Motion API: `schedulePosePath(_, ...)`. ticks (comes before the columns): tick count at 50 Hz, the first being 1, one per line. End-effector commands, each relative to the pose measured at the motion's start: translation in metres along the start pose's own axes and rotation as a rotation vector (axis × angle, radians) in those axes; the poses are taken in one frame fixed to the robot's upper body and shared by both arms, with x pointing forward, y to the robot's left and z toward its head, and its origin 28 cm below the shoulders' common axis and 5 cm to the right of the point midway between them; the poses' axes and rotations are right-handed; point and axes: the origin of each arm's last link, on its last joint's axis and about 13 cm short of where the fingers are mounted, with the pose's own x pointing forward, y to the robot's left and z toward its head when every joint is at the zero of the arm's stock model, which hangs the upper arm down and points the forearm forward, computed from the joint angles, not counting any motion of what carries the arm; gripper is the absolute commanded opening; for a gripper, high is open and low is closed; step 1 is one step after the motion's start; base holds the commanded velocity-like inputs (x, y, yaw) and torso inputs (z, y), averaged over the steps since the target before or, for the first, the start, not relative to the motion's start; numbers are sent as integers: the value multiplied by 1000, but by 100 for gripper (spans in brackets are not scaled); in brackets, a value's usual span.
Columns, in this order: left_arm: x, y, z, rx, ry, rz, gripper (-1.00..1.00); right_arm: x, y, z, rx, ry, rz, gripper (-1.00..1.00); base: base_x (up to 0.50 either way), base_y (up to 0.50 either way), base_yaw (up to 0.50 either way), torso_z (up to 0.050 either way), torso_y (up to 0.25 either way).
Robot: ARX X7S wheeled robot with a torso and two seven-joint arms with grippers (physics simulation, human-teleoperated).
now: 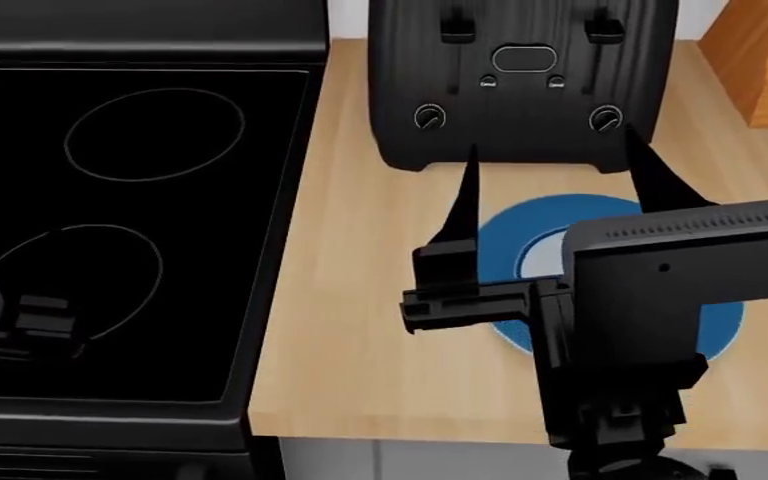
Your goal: Place the toasted item on a plate.
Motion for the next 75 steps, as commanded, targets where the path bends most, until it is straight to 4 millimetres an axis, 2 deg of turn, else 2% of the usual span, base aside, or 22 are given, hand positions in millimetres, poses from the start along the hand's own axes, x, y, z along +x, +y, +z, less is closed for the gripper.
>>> schedulePosePath(1, -1, 0, 0, 0, 0, 1, 100, 0, 0, 1, 3, -6, 6, 100, 141, 0, 0, 0, 0)
schedulePosePath(62, -1, 1, 0, 0, 0, 6, 100, 4, 4, 6, 27, -33, 31, 100, 210, 0, 0, 0, 0)
schedulePosePath(75, -3, 1, -3, 0, 3, 7, 100, 0, 3, 6, 28, -32, 25, 100, 236, 0, 0, 0, 1)
